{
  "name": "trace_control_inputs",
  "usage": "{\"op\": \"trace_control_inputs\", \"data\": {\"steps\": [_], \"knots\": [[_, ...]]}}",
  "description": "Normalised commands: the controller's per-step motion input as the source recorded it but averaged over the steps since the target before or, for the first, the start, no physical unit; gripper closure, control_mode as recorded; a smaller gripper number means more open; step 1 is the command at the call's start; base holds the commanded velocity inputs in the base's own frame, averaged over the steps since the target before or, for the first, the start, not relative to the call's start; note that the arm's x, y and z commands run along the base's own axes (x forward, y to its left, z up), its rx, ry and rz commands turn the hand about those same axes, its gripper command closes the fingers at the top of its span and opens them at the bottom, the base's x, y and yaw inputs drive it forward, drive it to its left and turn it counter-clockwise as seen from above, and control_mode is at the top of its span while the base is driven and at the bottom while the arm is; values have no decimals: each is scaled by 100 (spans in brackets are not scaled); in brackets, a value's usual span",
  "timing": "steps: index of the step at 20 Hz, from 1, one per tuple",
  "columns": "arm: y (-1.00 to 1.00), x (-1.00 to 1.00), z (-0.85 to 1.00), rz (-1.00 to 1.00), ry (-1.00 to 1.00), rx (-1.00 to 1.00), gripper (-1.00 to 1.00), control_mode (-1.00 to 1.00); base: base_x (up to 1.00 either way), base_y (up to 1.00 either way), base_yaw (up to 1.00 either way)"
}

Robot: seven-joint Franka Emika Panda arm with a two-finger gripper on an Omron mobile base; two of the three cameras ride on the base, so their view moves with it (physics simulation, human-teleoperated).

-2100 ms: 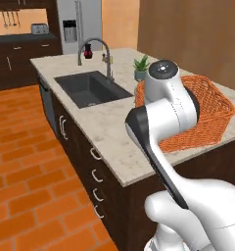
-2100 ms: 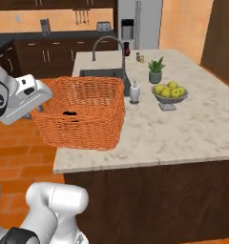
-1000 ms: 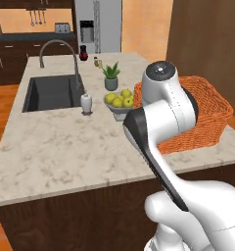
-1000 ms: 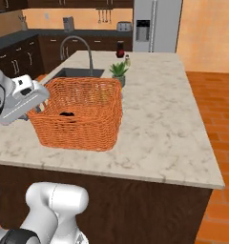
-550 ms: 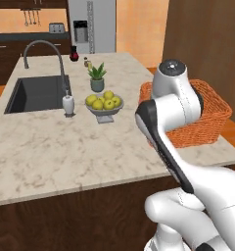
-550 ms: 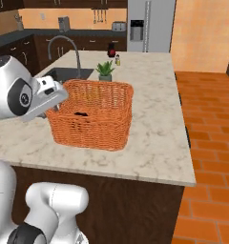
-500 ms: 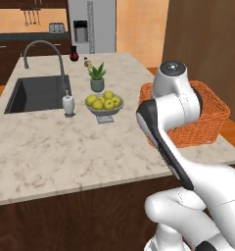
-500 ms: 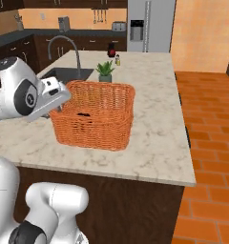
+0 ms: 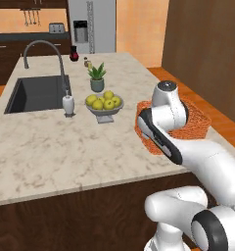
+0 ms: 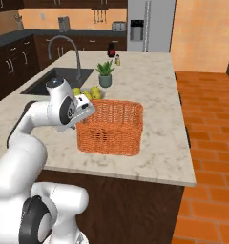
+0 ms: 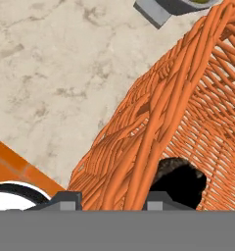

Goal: Open the cabinet, pick up the bread from the cabinet and place it in the basket. Then move the basket to the dining counter.

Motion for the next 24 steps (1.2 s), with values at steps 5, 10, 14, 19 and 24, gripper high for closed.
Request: {"op": "trace_control_inputs", "data": {"steps": [5,10,14,19,24], "knots": [[-18,100,-82,7,7,0,100,-100,0,0,0],[-1,47,-32,2,2,0,-100,-100,0,0,0],[0,4,12,0,0,0,-100,-100,0,0,0],[11,8,67,0,0,-1,-100,-100,0,0,0],[13,-7,98,0,-1,-2,-100,-100,0,0,0]]}}
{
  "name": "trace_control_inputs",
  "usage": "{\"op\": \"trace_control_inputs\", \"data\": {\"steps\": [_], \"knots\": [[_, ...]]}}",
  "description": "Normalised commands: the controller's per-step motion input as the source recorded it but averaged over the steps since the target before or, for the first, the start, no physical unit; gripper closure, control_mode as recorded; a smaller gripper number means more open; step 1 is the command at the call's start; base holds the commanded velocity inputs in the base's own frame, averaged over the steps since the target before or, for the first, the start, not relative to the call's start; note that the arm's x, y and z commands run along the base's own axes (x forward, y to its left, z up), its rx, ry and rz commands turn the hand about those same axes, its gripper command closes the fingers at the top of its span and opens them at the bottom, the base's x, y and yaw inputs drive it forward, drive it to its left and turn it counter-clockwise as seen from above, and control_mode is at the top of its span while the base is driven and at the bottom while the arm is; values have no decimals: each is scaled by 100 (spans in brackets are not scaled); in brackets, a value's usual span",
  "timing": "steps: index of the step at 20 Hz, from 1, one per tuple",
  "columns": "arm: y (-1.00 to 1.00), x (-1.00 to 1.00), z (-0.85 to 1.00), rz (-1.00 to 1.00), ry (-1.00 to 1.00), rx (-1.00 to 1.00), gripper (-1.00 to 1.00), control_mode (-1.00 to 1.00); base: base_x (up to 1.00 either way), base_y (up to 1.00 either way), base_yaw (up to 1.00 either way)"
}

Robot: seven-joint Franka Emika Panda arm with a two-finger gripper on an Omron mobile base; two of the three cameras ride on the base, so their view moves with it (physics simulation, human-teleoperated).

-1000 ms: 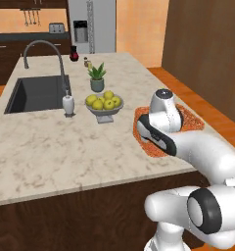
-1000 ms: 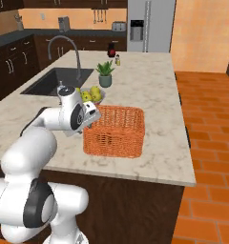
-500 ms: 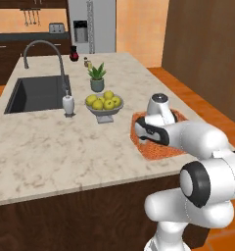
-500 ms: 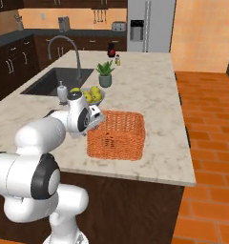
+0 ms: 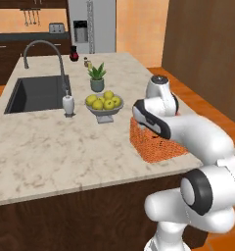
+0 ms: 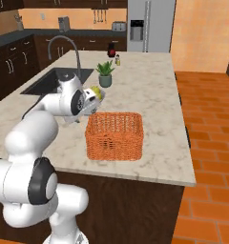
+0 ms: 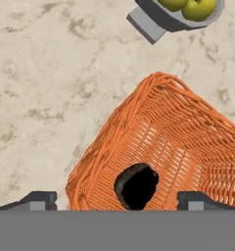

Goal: Open the cabinet, pick up the bread from the cabinet and place it in the basket. Then move the basket to the dining counter.

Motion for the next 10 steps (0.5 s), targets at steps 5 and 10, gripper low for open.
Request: {"op": "trace_control_inputs", "data": {"steps": [5,10], "knots": [[48,-73,90,0,-17,-13,-100,-100,0,0,0],[84,-100,29,-2,-25,-14,-100,-100,0,0,0]]}}
